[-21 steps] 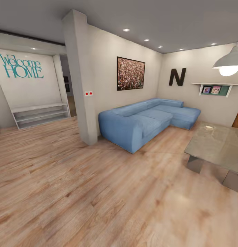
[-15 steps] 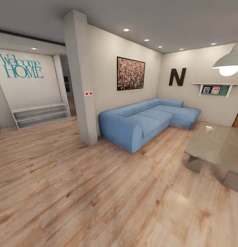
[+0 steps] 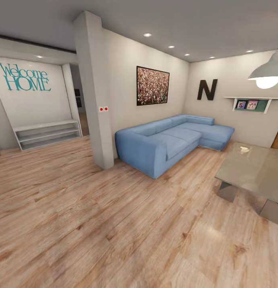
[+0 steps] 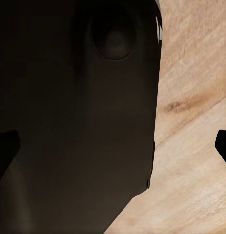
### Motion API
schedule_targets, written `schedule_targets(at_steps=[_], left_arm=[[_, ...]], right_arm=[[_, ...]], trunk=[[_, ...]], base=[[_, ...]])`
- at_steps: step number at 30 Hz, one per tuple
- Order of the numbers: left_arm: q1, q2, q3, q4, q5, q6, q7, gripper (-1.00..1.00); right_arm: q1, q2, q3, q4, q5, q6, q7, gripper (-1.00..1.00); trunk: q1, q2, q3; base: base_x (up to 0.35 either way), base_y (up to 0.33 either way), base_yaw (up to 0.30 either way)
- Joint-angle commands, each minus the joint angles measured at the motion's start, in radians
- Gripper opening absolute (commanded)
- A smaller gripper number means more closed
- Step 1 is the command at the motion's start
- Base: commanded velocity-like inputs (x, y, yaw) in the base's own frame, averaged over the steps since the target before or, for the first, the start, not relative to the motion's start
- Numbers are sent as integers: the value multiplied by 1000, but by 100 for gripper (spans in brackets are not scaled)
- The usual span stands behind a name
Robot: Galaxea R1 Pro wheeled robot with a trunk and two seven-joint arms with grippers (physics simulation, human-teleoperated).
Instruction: Put the three can of soda from the living room inside the tash can in the kitchen.
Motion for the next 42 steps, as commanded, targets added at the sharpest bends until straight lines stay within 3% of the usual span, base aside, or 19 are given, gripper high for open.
schedule_targets(at_steps=[1,9,21,24,25,30,31,34,39,40,42], left_arm=[[0,0,0,0,0,0,0,100],[0,0,0,0,0,0,0,100],[-68,16,0,-68,2,33,-5,100],[-70,16,2,-85,3,49,-6,100],[-70,16,2,-670,3,67,-6,100],[-70,17,1,-922,4,101,-6,100],[-70,17,1,-922,4,101,-6,100],[-71,17,2,-1018,4,110,-6,100],[-70,17,0,-1084,4,106,-8,100],[-67,18,-1,-1168,4,104,-8,100],[-63,18,-1,-1234,4,107,-9,100]], right_arm=[[0,0,0,0,0,0,0,100],[0,0,0,0,0,0,0,100],[-31,-68,-1,-68,6,-67,15,100],[-32,-74,-1,-85,6,-84,30,100],[-32,-74,-1,-468,6,-258,31,100],[-33,-75,-5,-673,4,-256,67,100],[-33,-75,-5,-673,4,-256,67,100],[-32,-72,-5,-801,4,-222,75,100],[-27,-72,-5,-939,1,-178,81,100],[-23,-70,-4,-1042,1,-162,83,100],[-21,-69,-5,-1098,0,-157,83,100]], trunk=[[0,0,0],[0,0,0],[0,0,0],[0,0,0],[0,0,0],[0,0,0],[0,0,0],[0,0,0],[0,0,0],[0,0,0],[0,0,0]], base=[[0,0,0],[0,0,0],[0,0,0],[0,0,0],[0,0,0],[0,0,0],[0,0,0],[0,0,0],[0,0,0],[0,0,0],[0,0,0]])
